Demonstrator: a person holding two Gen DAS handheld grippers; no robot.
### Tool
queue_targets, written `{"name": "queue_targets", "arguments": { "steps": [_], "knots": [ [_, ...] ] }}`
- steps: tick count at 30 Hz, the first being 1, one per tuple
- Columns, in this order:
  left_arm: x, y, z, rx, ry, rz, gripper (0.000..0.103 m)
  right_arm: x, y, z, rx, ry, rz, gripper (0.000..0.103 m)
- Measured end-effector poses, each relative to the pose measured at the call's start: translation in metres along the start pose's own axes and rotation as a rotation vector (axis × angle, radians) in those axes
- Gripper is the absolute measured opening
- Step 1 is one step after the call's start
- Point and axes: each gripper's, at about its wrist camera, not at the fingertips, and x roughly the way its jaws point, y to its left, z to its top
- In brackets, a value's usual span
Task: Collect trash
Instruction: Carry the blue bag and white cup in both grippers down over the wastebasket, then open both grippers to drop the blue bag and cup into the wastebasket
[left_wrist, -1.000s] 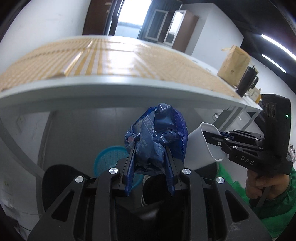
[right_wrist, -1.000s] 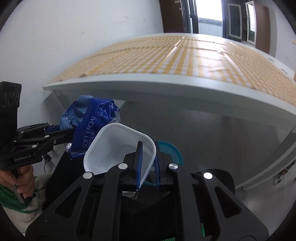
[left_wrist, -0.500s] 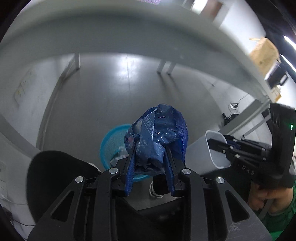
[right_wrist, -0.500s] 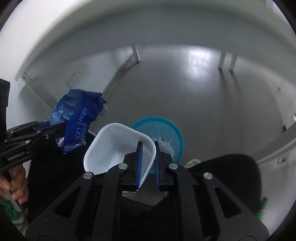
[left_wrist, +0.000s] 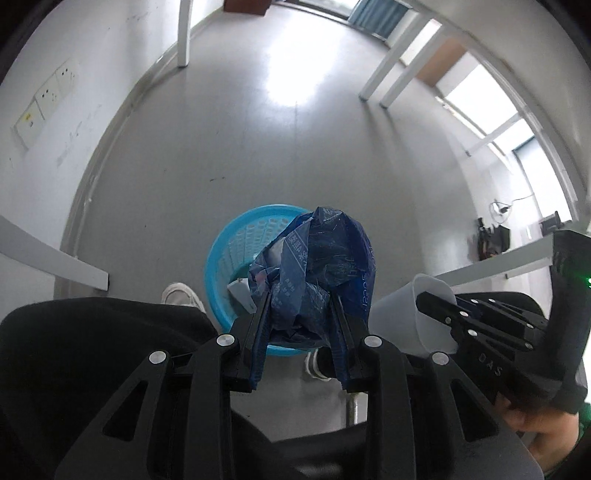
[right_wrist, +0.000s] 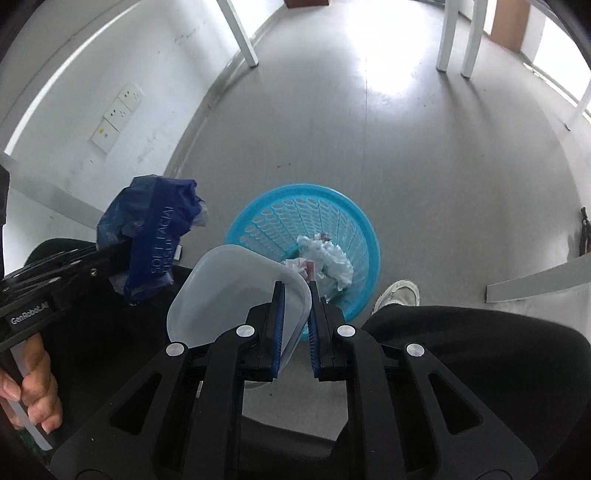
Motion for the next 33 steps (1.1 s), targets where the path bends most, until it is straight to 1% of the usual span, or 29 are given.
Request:
{"name": "queue_targets", "arguments": {
  "steps": [2, 6, 8, 11, 14, 17, 19, 20, 21, 22, 23, 24, 29, 33],
  "knots": [
    [0.01, -0.001, 0.004, -0.012, 0.021, 0.006, 0.029, 0.006, -0.01, 0.006, 0.011, 0.014, -0.008, 0.011],
    [0.032, -0.002, 0.015, -0.035, 0.061, 0.026, 0.029, 0.025, -0.017, 0.015, 0.032, 0.057, -0.024, 0.011],
    [0.04, 0.001, 0.021, -0.057, 0.079, 0.014, 0.029, 0.035, -0.02, 0.021, 0.04, 0.07, -0.028, 0.011],
    [0.055, 0.001, 0.028, -0.073, 0.105, 0.015, 0.029, 0.051, -0.026, 0.027, 0.062, 0.1, -0.033, 0.011],
    [0.071, 0.002, 0.033, -0.086, 0.132, 0.026, 0.03, 0.066, -0.026, 0.035, 0.069, 0.103, -0.029, 0.011],
    [0.084, 0.007, 0.037, -0.112, 0.158, 0.026, 0.029, 0.08, -0.03, 0.038, 0.082, 0.124, -0.046, 0.011],
    [0.09, 0.009, 0.039, -0.117, 0.171, 0.036, 0.029, 0.086, -0.034, 0.041, 0.103, 0.135, -0.049, 0.014],
    [0.093, 0.009, 0.041, -0.119, 0.175, 0.038, 0.031, 0.087, -0.035, 0.042, 0.111, 0.135, -0.048, 0.015],
    [0.094, 0.008, 0.042, -0.122, 0.178, 0.037, 0.033, 0.088, -0.037, 0.043, 0.12, 0.135, -0.043, 0.019],
    [0.096, 0.009, 0.044, -0.128, 0.181, 0.04, 0.044, 0.09, -0.04, 0.044, 0.125, 0.135, -0.04, 0.027],
    [0.098, 0.009, 0.045, -0.134, 0.183, 0.042, 0.06, 0.093, -0.041, 0.044, 0.131, 0.137, -0.04, 0.032],
    [0.098, 0.011, 0.046, -0.147, 0.174, 0.046, 0.061, 0.096, -0.043, 0.045, 0.14, 0.138, -0.045, 0.038],
    [0.096, 0.007, 0.045, -0.131, 0.16, 0.057, 0.061, 0.099, -0.046, 0.044, 0.154, 0.144, -0.045, 0.039],
    [0.089, 0.011, 0.043, -0.138, 0.149, 0.062, 0.063, 0.089, -0.045, 0.043, 0.143, 0.13, -0.043, 0.043]
  ]
}}
